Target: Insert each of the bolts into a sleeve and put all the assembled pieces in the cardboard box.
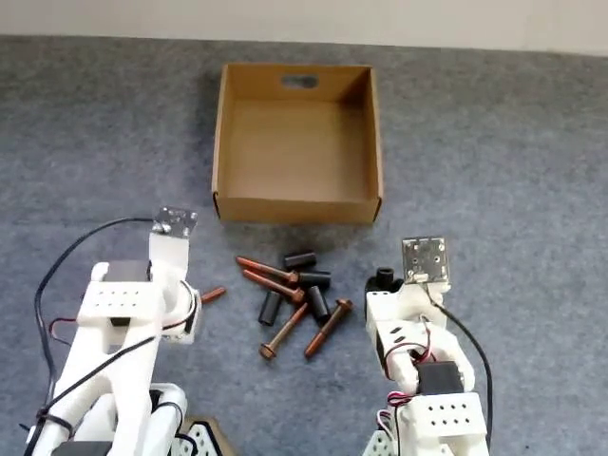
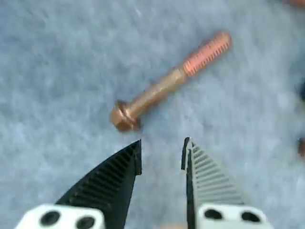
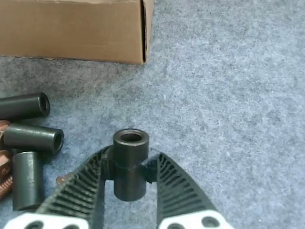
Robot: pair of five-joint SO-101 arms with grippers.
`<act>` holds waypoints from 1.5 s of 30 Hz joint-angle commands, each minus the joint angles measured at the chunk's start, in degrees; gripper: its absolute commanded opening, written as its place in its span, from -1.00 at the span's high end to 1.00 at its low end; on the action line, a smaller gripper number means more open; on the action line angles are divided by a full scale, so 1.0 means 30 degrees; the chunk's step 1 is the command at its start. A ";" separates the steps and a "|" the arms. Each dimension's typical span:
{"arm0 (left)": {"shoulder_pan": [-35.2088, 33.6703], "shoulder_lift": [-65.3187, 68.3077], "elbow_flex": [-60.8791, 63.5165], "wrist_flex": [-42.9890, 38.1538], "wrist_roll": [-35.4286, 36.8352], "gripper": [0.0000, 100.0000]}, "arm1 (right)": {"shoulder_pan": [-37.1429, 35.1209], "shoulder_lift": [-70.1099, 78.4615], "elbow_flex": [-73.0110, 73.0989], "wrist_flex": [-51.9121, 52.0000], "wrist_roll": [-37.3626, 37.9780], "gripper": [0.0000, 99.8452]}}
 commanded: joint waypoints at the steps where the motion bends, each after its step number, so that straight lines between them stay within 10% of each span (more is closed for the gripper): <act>1: -0.0425 0.0015 0.0718 -0.3839 0.2344 0.68 | 0.0161 -0.0337 0.0835 -0.0249 -0.0117 0.99; 16: -0.0542 0.0044 0.0571 -0.8615 0.9231 0.68 | 0.0161 -0.0337 0.0835 -0.0249 -0.0117 0.99; 29: -0.0542 0.0044 -0.4059 0.0703 0.9231 0.68 | 0.0161 -0.0337 0.0835 -0.0249 -0.0117 0.99; 45: -0.0659 0.0073 0.0894 -0.5744 1.4623 0.44 | 0.0132 -0.0308 0.0835 -0.0249 -0.0117 0.99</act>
